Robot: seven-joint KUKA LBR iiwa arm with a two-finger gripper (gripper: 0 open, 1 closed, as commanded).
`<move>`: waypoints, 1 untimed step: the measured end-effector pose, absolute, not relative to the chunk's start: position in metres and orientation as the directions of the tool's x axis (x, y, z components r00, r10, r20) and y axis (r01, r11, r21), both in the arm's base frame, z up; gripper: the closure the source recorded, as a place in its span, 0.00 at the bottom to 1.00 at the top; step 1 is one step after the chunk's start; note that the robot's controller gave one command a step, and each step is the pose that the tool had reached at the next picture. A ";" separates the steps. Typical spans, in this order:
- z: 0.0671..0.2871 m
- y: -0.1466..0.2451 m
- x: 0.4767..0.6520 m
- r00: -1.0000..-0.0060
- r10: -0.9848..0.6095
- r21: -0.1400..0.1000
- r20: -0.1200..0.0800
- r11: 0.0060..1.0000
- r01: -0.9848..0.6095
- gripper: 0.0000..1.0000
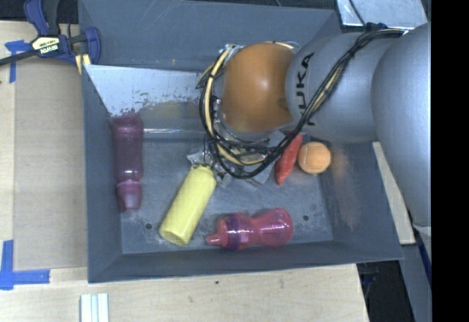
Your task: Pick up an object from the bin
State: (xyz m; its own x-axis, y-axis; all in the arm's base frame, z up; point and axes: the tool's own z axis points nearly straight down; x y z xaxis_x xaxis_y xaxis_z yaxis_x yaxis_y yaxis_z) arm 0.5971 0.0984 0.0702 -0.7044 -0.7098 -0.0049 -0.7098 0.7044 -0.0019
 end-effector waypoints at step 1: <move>0.070 0.098 0.597 -0.704 -0.710 -0.002 -0.005 0.704 -0.710 1.00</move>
Offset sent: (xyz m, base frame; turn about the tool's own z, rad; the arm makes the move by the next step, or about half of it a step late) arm 0.0001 0.0000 0.0371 0.0000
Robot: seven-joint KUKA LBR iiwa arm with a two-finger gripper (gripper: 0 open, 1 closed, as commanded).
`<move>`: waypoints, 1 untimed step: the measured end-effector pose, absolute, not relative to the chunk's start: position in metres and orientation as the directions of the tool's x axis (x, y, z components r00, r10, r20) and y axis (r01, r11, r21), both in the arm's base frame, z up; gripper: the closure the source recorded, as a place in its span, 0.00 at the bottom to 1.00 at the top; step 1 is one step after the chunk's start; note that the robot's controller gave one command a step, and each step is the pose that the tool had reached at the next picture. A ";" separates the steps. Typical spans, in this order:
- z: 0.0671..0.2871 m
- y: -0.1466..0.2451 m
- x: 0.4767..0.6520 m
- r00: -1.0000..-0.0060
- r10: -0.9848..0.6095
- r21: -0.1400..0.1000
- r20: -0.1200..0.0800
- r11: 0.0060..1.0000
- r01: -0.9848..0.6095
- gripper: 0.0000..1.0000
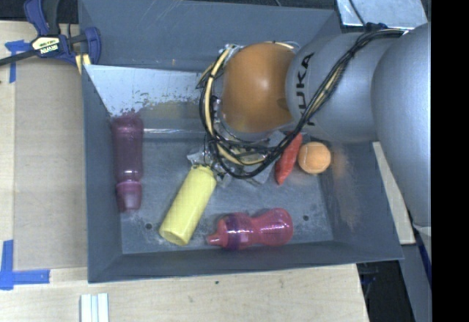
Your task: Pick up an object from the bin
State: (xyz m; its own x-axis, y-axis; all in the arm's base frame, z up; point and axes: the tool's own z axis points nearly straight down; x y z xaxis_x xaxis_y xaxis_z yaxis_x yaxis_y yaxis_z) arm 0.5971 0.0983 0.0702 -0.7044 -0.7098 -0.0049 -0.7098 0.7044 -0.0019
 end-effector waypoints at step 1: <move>0.079 0.098 0.596 -0.705 -0.709 -0.001 -0.004 0.705 -0.709 1.00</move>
Offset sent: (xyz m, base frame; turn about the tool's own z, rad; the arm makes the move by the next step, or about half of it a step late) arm -0.0009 -0.0001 0.1112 0.0002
